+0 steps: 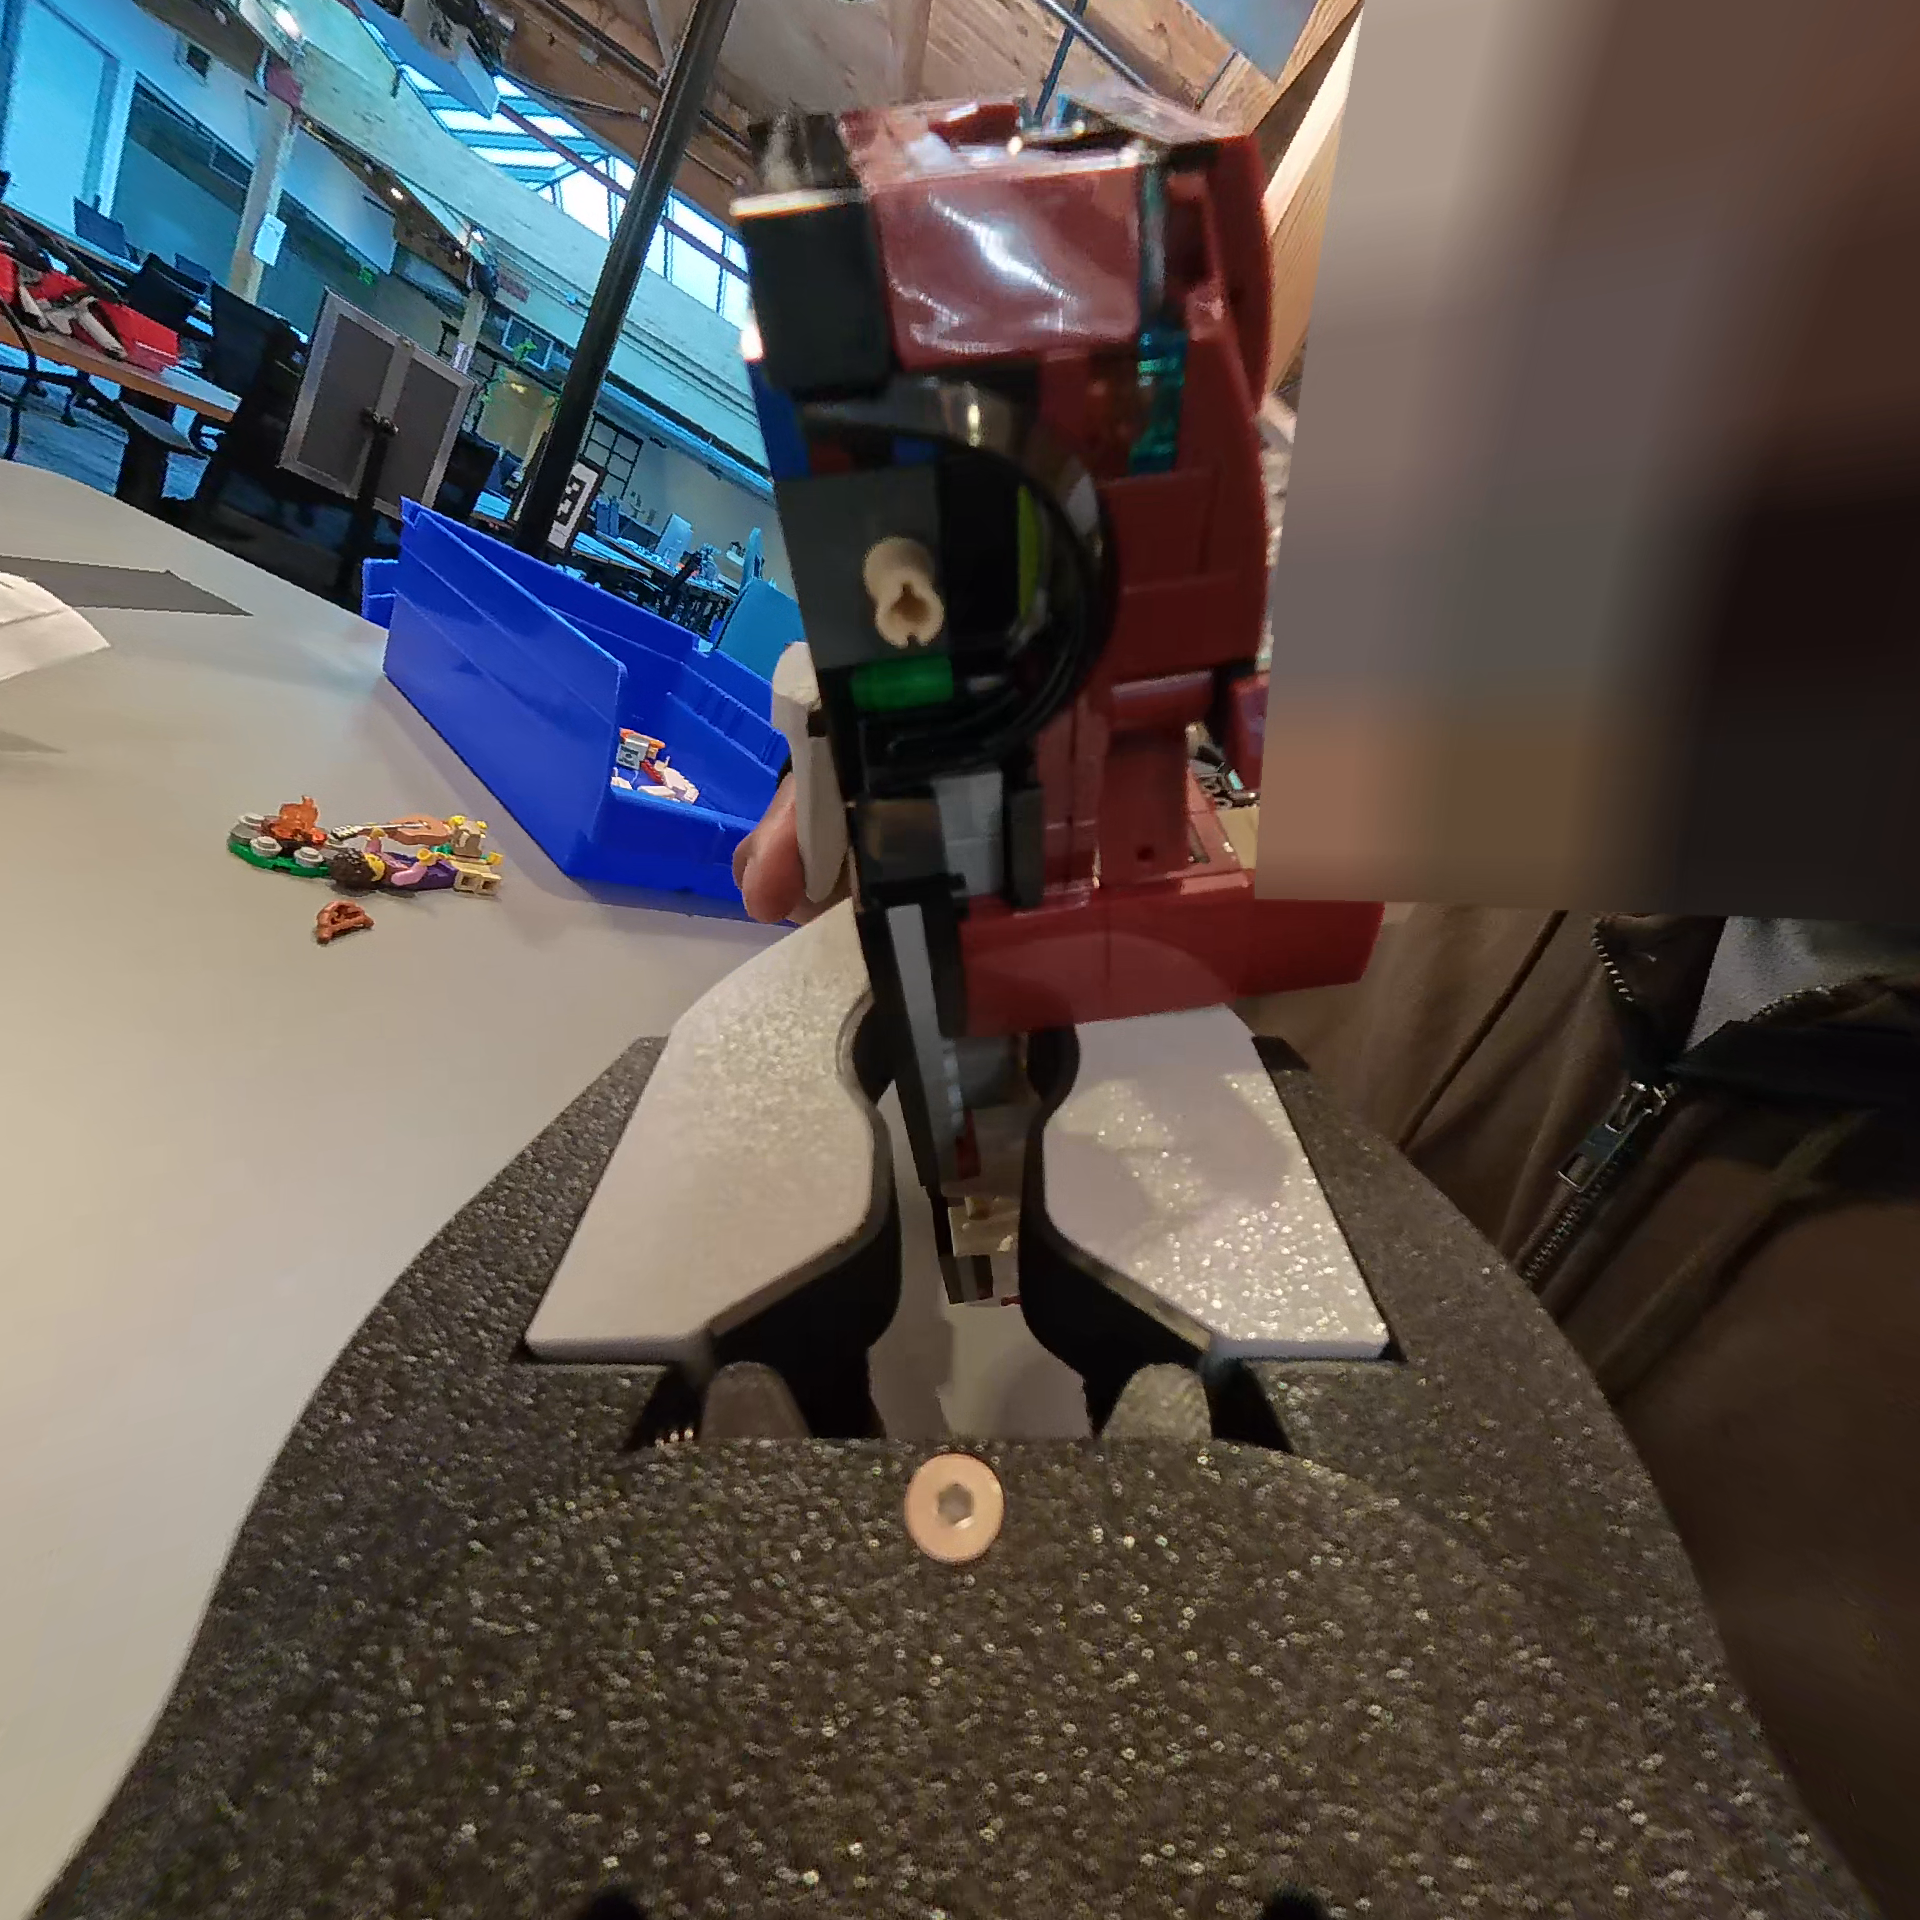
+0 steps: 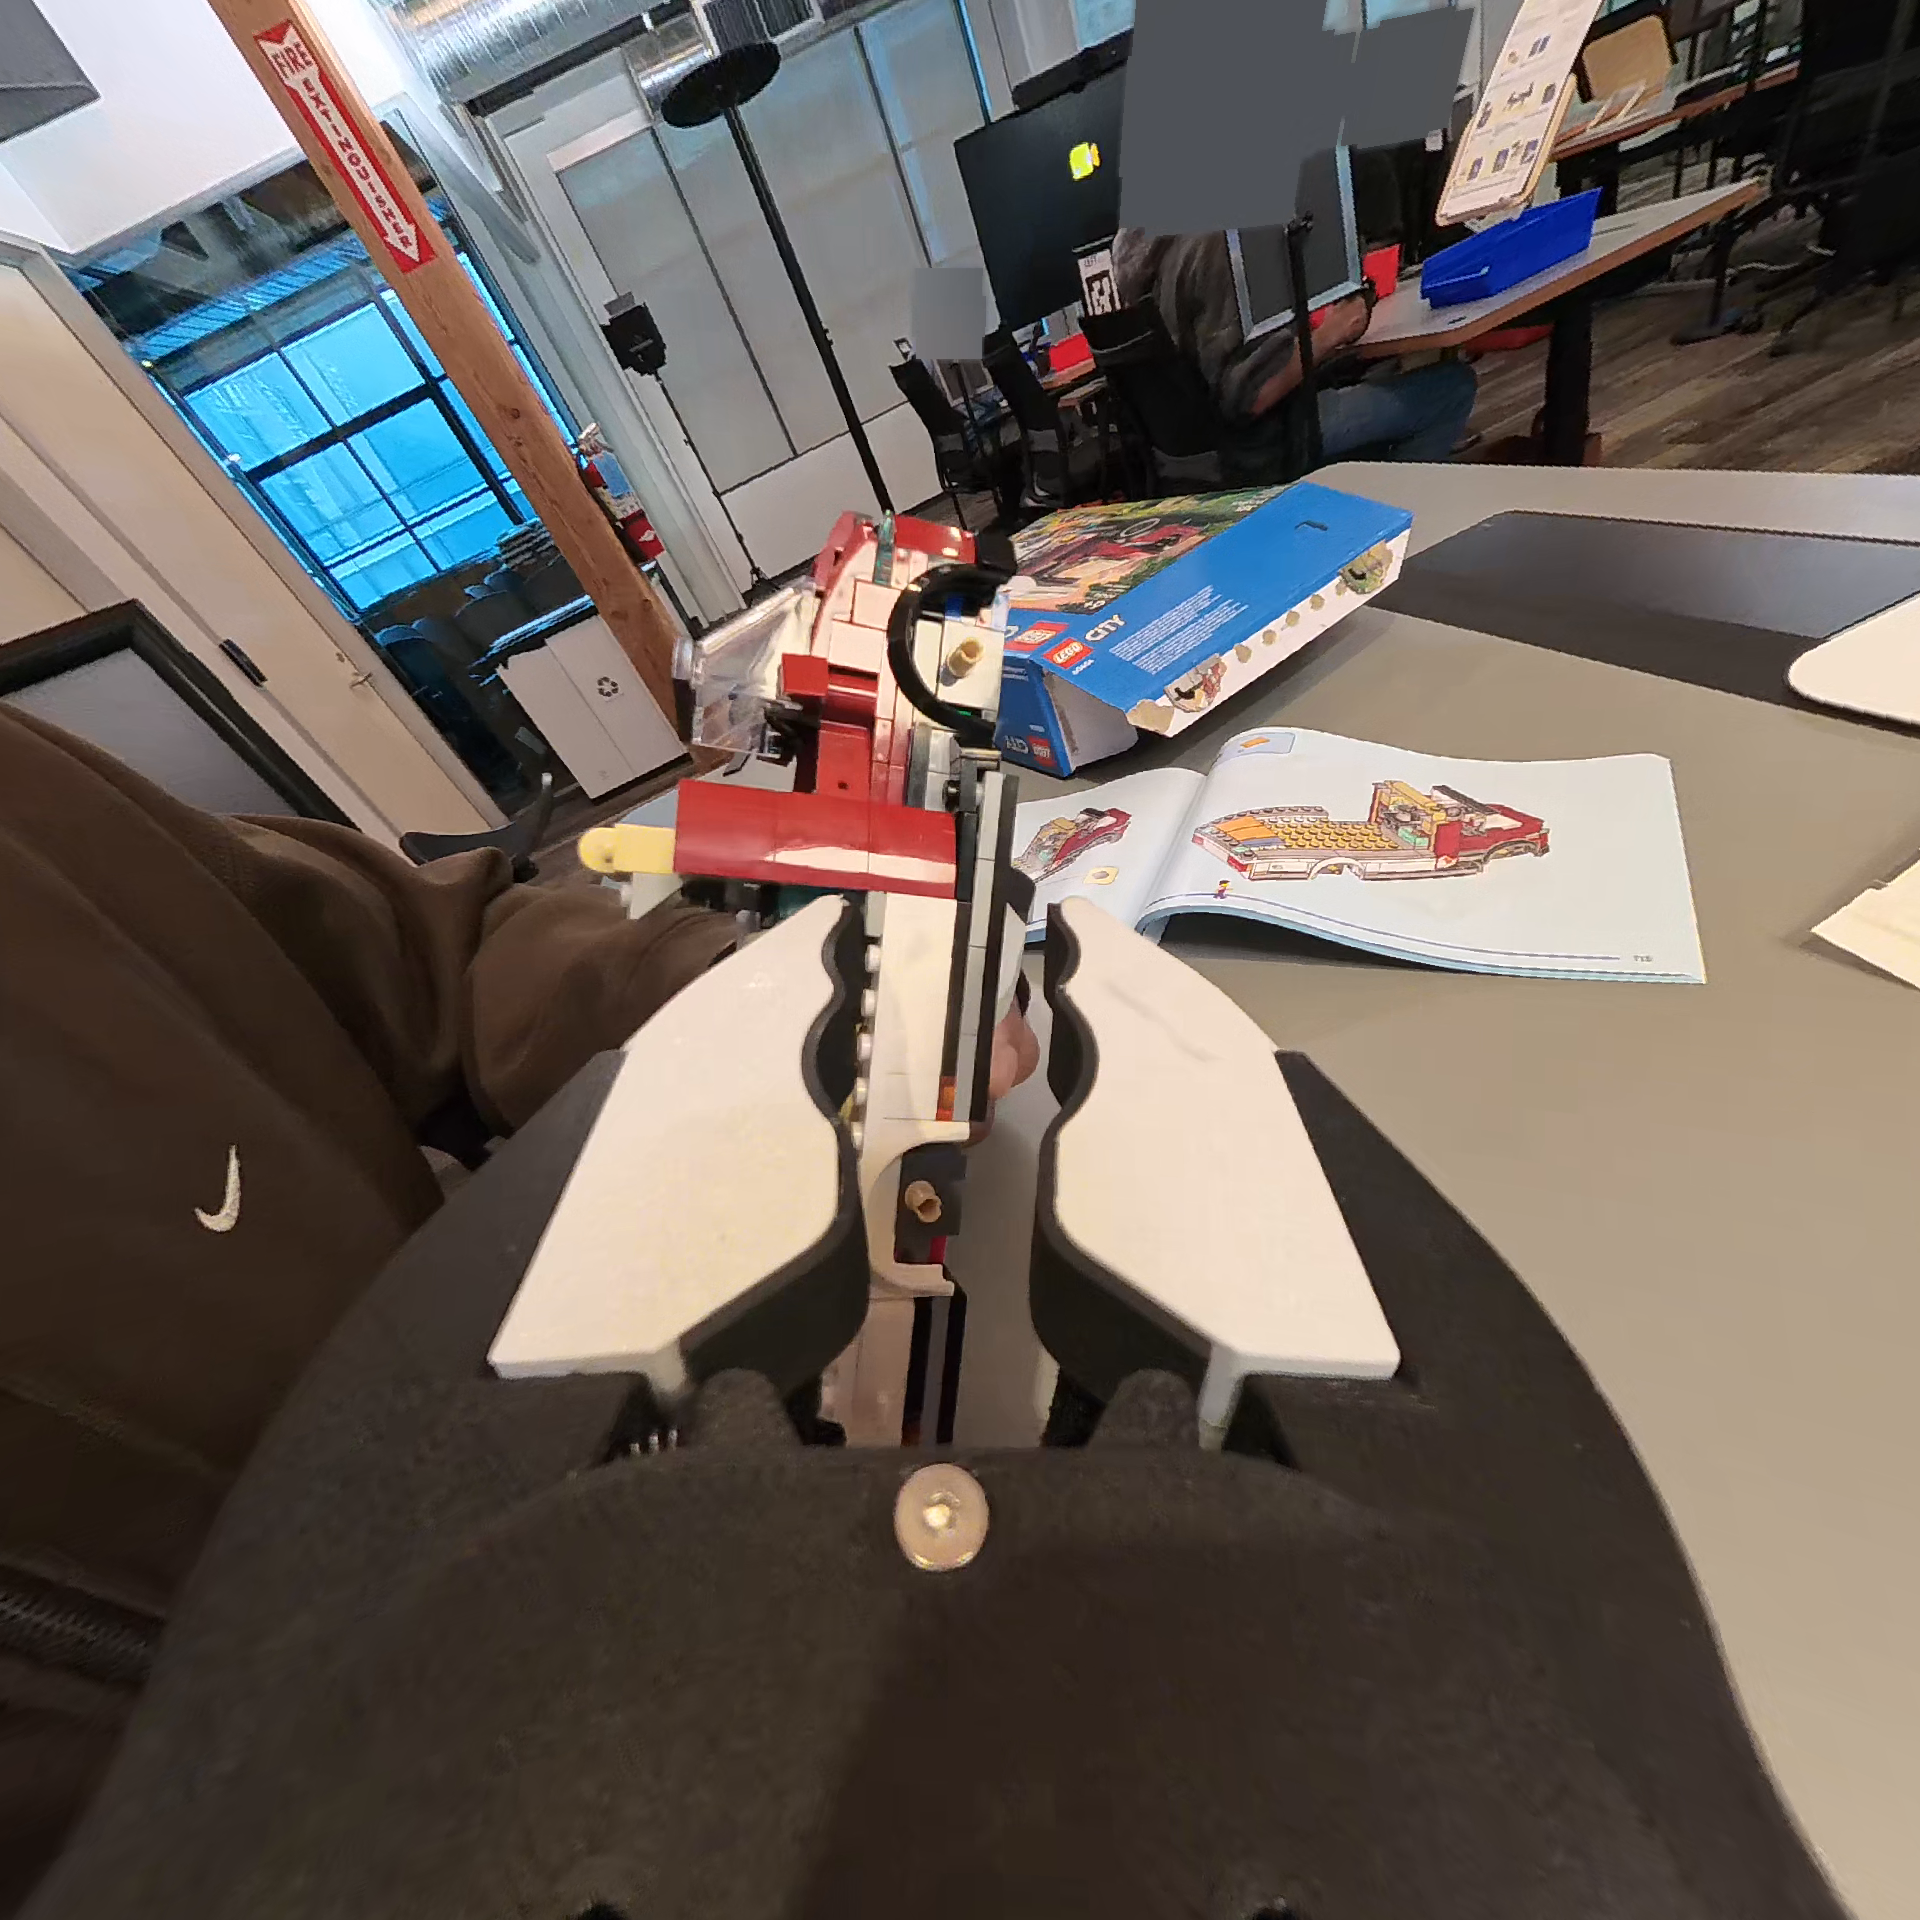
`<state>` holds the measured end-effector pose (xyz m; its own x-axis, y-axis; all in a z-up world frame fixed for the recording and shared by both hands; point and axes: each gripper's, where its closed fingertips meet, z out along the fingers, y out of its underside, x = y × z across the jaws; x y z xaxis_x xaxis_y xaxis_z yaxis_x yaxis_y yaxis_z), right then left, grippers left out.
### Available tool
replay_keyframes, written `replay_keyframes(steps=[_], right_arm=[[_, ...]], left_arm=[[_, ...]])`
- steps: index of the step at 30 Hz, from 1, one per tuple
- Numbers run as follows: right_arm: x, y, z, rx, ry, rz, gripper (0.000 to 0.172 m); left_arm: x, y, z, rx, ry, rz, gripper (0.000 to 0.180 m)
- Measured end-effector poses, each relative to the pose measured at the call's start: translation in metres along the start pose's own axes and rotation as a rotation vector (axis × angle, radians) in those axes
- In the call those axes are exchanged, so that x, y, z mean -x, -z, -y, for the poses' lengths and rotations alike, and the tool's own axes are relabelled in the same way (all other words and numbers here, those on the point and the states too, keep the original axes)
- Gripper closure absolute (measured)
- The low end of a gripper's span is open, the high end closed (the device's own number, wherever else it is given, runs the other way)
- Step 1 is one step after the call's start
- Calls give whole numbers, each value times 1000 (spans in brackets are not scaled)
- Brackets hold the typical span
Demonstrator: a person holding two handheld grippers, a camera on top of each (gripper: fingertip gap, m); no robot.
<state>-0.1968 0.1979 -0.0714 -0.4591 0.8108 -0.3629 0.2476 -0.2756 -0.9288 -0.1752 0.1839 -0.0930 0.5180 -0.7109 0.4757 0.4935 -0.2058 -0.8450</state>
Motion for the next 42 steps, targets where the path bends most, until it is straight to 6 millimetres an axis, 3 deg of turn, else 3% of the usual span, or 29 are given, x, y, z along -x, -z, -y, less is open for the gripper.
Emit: replay_keyframes(steps=[6,13,17,20,24,26,30,34,37,42], right_arm=[[4,-1,-1,-1,19,4,154],[-1,-2,-3,5,-44,23,147],[-14,0,-3,14,-83,-3,144],[-23,13,8,18,-97,-13,133],[-42,50,11,60,-12,-144,132],[-44,69,-6,127,26,-187,135],[-42,113,-63,363,91,-271,135],[-24,170,-113,608,212,-285,136],[-14,208,-138,749,325,-266,134],[-4,225,-161,827,357,-129,121]], left_arm=[[2,1,-1,12,29,5,159],[4,2,-1,16,39,13,159],[19,1,-2,14,74,112,159],[33,7,-2,2,165,187,158],[36,11,1,-22,190,191,158],[35,10,0,-14,196,187,158],[34,8,-3,0,210,179,158],[32,6,-7,20,221,166,158],[29,3,-10,42,224,152,158],[24,-2,-17,79,232,126,158]])
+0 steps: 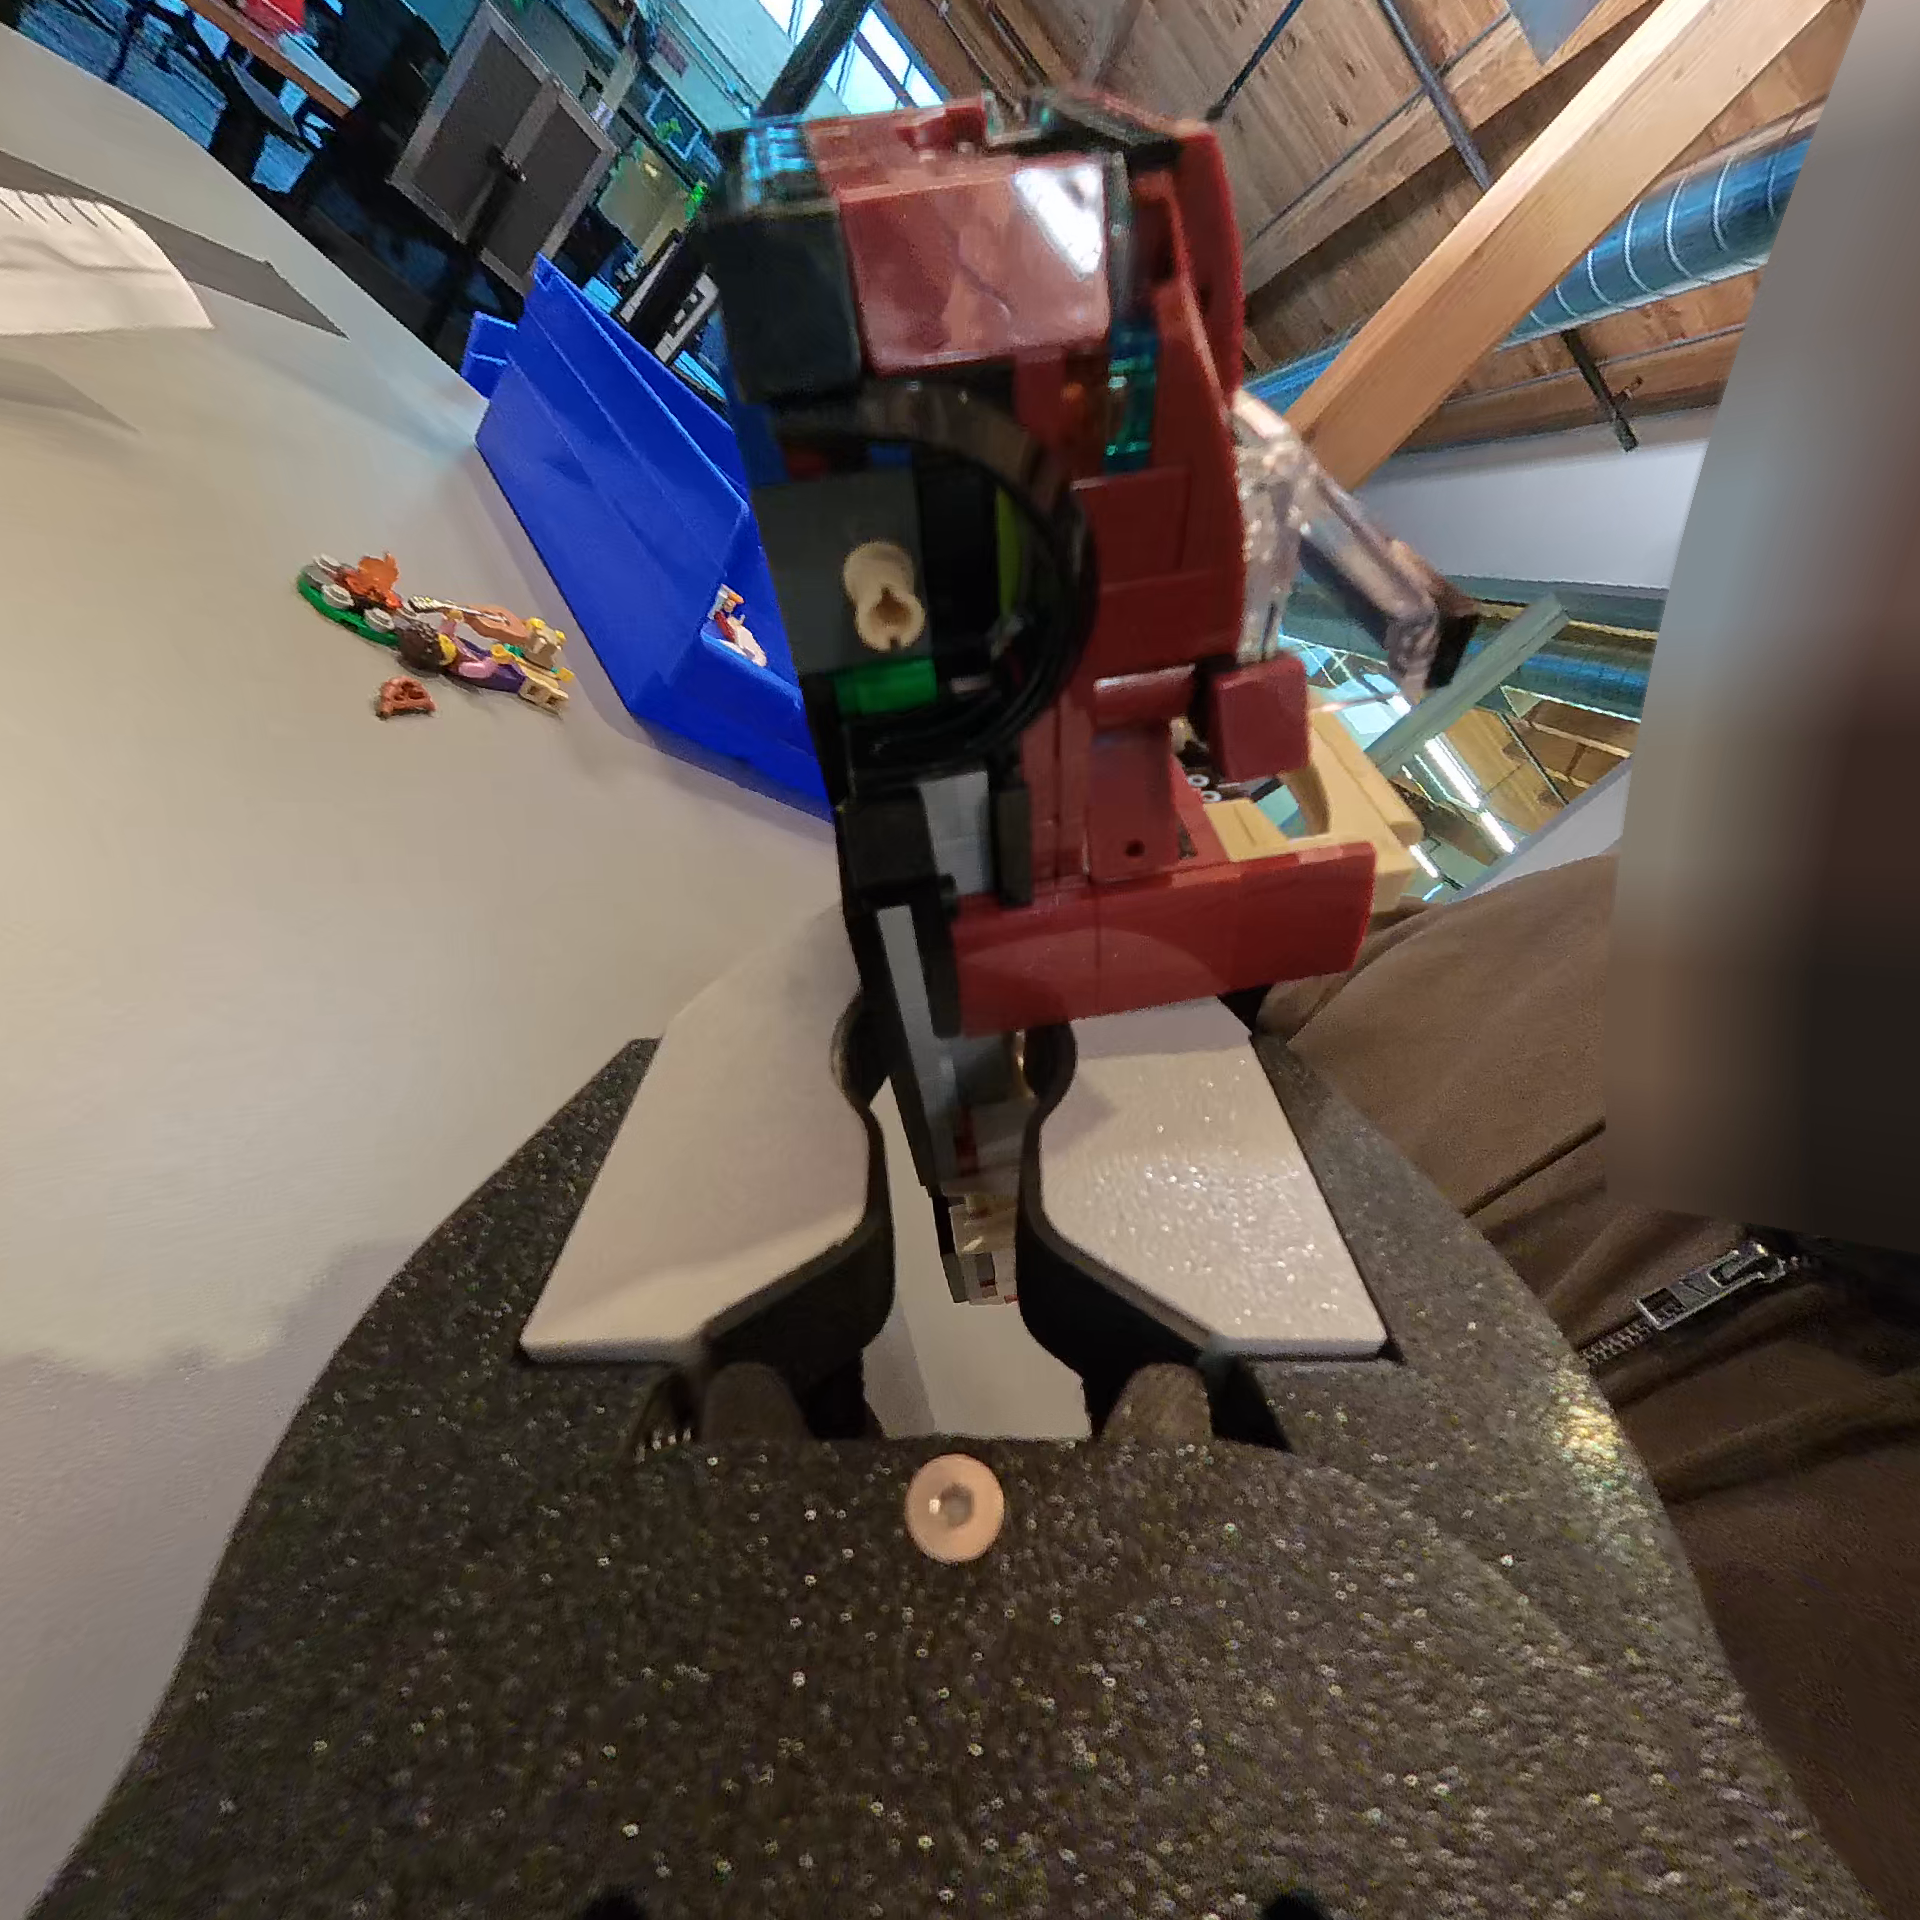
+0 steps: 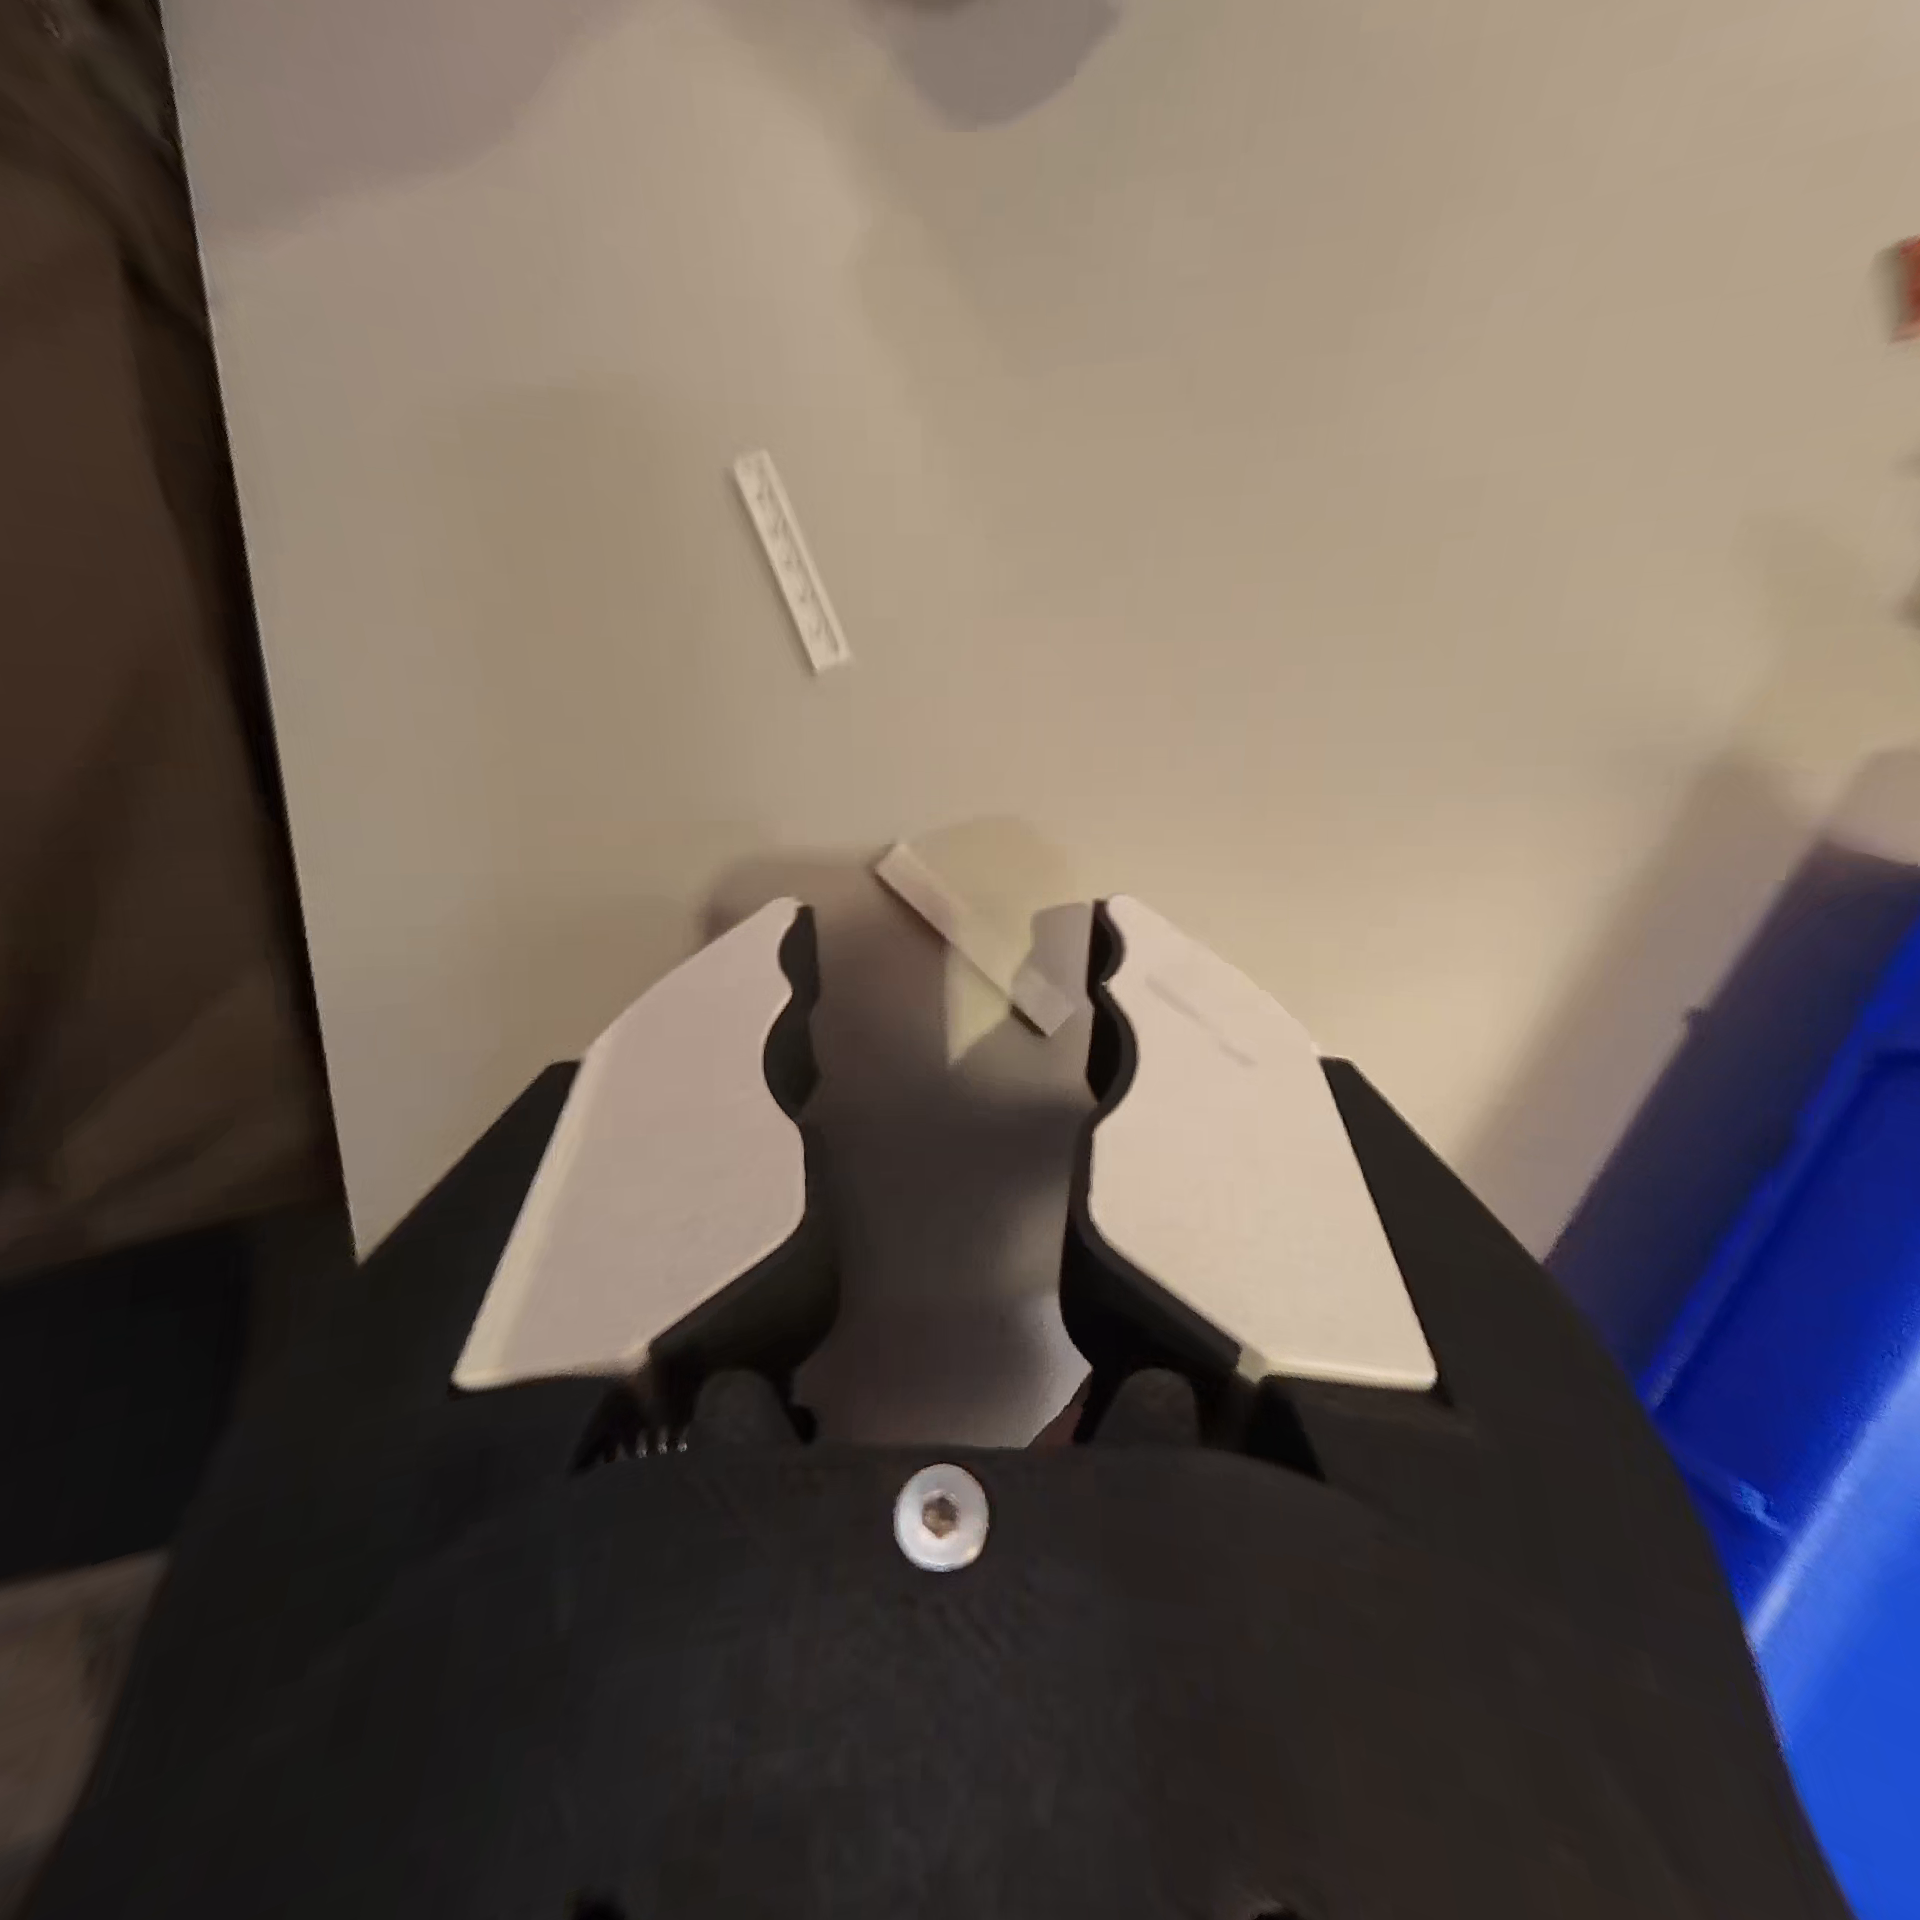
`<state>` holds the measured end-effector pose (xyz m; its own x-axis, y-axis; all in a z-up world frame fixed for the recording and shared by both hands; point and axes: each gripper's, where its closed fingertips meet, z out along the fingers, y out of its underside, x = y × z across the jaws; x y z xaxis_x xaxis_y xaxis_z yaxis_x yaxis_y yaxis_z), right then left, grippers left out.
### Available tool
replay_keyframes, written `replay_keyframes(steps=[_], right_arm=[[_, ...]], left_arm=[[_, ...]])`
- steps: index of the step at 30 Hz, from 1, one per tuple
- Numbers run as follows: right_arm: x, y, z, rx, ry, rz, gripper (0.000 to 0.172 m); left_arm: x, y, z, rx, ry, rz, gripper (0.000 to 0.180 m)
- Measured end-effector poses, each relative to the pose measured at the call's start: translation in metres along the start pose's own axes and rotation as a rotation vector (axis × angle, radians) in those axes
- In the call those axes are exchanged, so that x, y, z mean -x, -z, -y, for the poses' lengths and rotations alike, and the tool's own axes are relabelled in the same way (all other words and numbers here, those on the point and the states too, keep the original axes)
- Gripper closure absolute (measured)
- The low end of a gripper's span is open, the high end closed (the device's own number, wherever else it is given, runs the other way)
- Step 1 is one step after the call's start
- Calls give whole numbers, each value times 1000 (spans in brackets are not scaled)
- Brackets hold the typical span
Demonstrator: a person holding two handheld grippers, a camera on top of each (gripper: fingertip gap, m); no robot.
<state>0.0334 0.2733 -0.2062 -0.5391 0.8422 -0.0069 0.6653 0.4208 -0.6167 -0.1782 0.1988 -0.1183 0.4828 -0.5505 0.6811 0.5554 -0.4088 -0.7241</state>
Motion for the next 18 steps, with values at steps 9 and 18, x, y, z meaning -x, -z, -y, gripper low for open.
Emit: replay_keyframes(steps=[9,18], right_arm=[[-8,-9,-12,140,8,18,142],[-6,-21,3,159,47,55,164]], left_arm=[[-4,-4,-7,41,4,-26,158],[-7,-8,-14,29,287,-98,158]])
